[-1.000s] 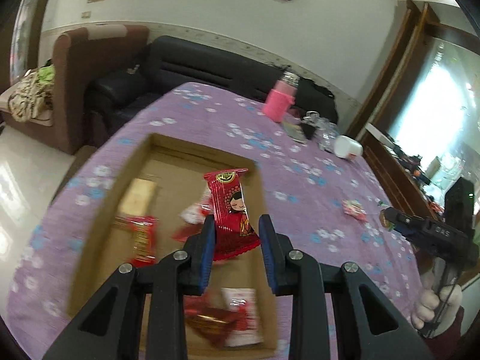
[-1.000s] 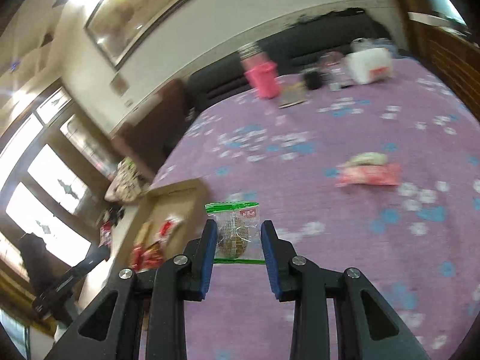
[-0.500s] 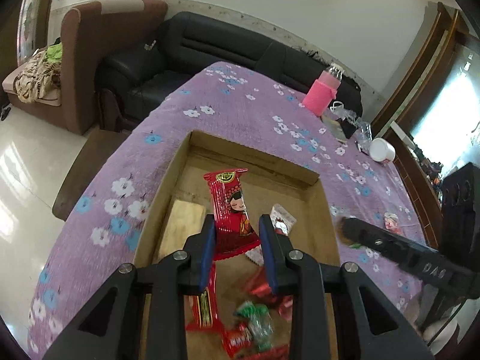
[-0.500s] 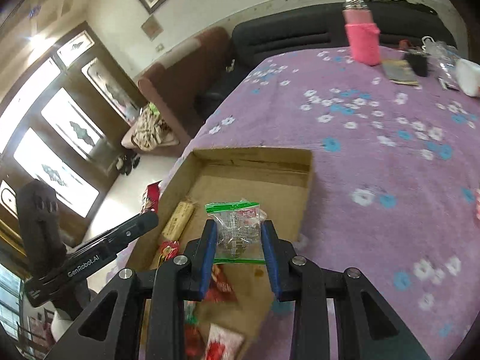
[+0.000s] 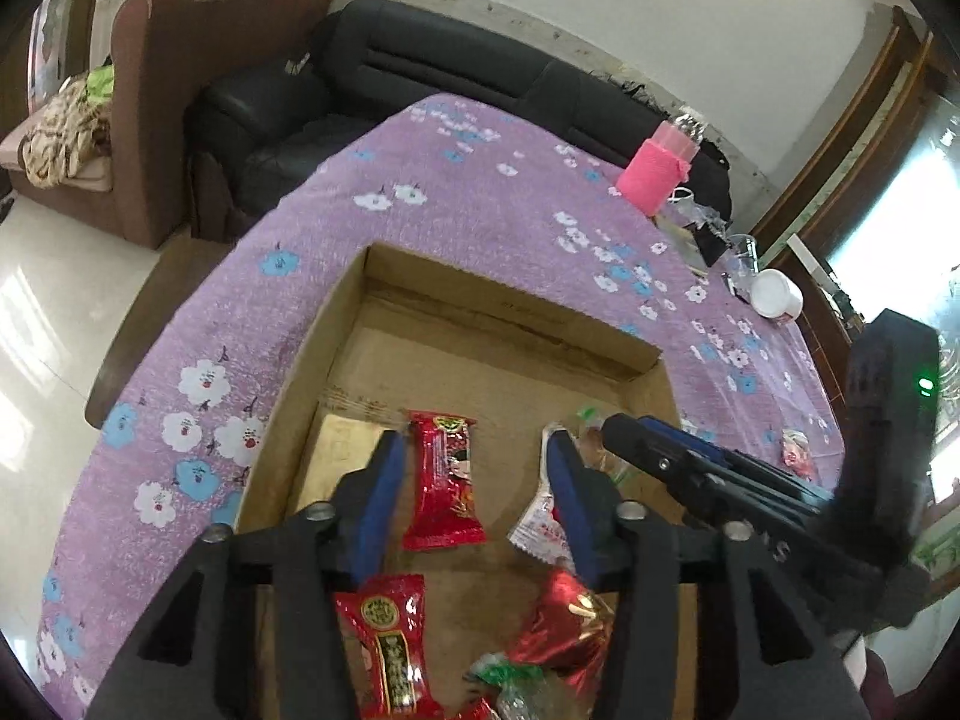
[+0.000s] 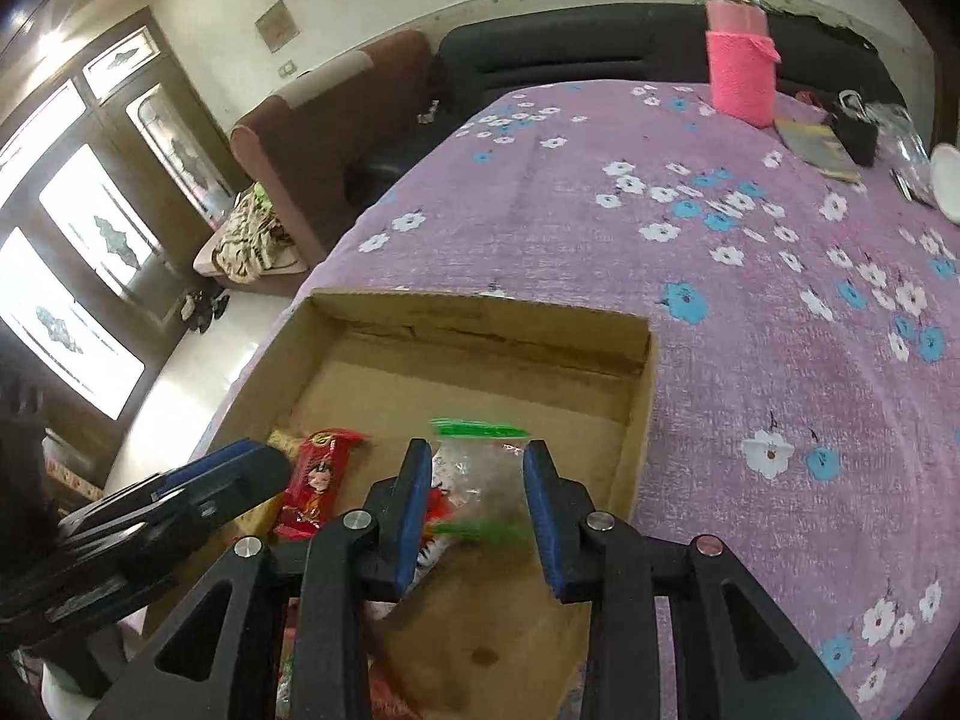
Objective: Organize snacks
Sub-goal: 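Carry both snacks into the cardboard tray and open both grippers, then grasp the cream-white packet with the right gripper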
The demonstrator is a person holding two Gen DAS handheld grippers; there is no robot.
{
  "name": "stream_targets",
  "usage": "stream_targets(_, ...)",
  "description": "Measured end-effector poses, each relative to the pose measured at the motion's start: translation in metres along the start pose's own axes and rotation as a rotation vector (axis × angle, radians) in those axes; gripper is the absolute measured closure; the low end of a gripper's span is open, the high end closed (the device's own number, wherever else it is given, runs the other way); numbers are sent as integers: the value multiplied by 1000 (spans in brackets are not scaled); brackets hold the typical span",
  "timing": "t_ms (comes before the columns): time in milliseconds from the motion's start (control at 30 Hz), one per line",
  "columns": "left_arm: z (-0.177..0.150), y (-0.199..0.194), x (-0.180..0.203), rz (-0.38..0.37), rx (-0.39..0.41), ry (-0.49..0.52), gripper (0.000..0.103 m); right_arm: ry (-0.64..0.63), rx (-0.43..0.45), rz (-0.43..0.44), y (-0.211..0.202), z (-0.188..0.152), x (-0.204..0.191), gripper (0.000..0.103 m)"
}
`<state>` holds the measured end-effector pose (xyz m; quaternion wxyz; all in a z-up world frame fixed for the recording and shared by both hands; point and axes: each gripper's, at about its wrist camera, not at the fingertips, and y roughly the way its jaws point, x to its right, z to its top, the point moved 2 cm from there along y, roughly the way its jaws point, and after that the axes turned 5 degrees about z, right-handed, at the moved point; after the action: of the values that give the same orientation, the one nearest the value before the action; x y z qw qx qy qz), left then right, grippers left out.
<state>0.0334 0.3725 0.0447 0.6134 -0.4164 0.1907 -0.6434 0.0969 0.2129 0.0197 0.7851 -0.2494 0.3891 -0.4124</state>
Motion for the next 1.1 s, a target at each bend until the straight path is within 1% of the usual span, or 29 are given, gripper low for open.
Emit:
stream_targets(33,-1,-6,2,6,15,8,50,11,8,2,-3,0,3,66)
stream_targets(67,-2,-10,4,11,24,10,47,20,13,5,-7,-1,4,62)
stream_targets(200,-11,-38,13,28,81,18,40,39,49,25,-34,-5,10,61)
stream_targets(267,-17,-53,20,43,116,28,32,36,77,24,-55,-10,14,61)
stream_targets(333,-25,-70,30,81,168,52,26,33,99,26,-72,-16,17,61)
stream_targets(400,-36,-87,44,154,230,83,20,36,120,21,-90,-24,21,60)
stream_targets(467,-48,-102,60,219,280,102,10,47,136,27,-106,-32,26,59)
stream_targets(567,-61,-118,80,258,334,125,3,56,156,26,-129,-45,33,58)
stream_targets(600,-68,-124,89,262,352,140,3,55,163,22,-134,-48,34,58)
stream_targets(667,-77,-130,104,253,360,168,3,51,184,2,-150,-58,40,57)
stream_targets(767,-89,-139,123,269,353,204,3,57,201,-10,-168,-69,49,56)
stream_targets(900,-105,-149,149,272,344,259,3,87,224,-26,-191,-81,68,55)
stream_targets(967,-113,-152,161,289,348,295,3,103,234,-31,-200,-86,78,55)
stream_targets(1100,-125,-154,179,290,337,342,3,142,259,-44,-220,-95,97,55)
